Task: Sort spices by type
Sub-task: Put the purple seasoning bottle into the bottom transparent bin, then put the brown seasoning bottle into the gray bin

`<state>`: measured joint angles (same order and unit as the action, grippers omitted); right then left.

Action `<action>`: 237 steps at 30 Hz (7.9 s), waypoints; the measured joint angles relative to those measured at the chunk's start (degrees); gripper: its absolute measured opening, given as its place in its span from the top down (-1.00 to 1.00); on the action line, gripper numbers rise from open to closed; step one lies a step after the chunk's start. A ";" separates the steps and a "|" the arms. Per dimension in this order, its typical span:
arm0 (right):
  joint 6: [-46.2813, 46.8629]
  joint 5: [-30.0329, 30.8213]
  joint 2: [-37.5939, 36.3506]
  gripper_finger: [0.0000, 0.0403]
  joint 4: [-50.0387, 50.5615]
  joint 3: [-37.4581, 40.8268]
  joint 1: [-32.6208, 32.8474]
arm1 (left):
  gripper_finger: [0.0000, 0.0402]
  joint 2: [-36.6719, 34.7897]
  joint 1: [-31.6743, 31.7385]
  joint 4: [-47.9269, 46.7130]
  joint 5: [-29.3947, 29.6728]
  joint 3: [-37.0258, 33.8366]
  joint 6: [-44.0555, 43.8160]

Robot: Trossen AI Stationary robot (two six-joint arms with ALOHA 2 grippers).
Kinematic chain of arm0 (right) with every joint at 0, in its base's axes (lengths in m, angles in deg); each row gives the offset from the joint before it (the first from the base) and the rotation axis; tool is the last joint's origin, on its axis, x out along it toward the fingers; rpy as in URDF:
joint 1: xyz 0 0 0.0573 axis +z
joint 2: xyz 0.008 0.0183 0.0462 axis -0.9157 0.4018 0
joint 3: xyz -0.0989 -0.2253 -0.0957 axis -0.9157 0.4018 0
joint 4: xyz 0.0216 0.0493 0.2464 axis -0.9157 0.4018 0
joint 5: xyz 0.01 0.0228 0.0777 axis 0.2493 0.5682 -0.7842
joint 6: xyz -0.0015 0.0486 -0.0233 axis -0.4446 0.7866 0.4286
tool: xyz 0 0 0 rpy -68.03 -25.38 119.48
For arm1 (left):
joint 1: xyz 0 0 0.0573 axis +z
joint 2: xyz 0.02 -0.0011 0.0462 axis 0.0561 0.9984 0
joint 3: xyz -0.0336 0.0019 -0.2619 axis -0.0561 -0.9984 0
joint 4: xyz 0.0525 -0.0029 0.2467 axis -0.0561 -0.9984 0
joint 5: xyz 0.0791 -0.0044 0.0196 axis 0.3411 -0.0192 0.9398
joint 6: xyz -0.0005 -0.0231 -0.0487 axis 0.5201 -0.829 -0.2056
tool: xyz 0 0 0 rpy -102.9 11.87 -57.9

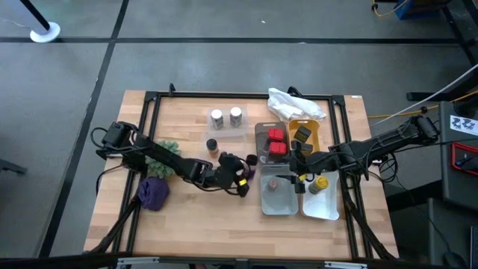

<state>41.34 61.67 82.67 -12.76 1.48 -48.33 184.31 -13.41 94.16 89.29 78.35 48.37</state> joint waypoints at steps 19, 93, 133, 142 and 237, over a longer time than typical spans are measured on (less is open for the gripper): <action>1.78 0.00 -0.02 -0.19 0.65 0.00 0.00 | 0.24 -6.14 -4.16 -12.30 32.22 -0.88 -2.00; 1.08 0.02 0.00 -0.19 0.72 0.00 -0.01 | 0.14 12.21 5.38 -2.76 26.80 -5.42 -13.45; 1.06 0.02 0.00 -0.19 0.79 0.00 -0.02 | -0.20 12.48 2.78 -2.97 26.94 -5.57 -14.07; 1.05 0.02 0.00 -0.19 0.90 -0.02 -0.02 | -0.20 10.60 3.66 -3.31 26.79 -5.57 -13.22; 1.10 0.00 0.00 -0.19 2.71 0.00 0.00 | -0.20 -0.94 -0.22 -15.82 -19.27 -5.46 -41.32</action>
<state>42.44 61.67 82.67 -10.05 1.48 -48.33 183.36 -13.63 78.34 70.03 72.89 7.06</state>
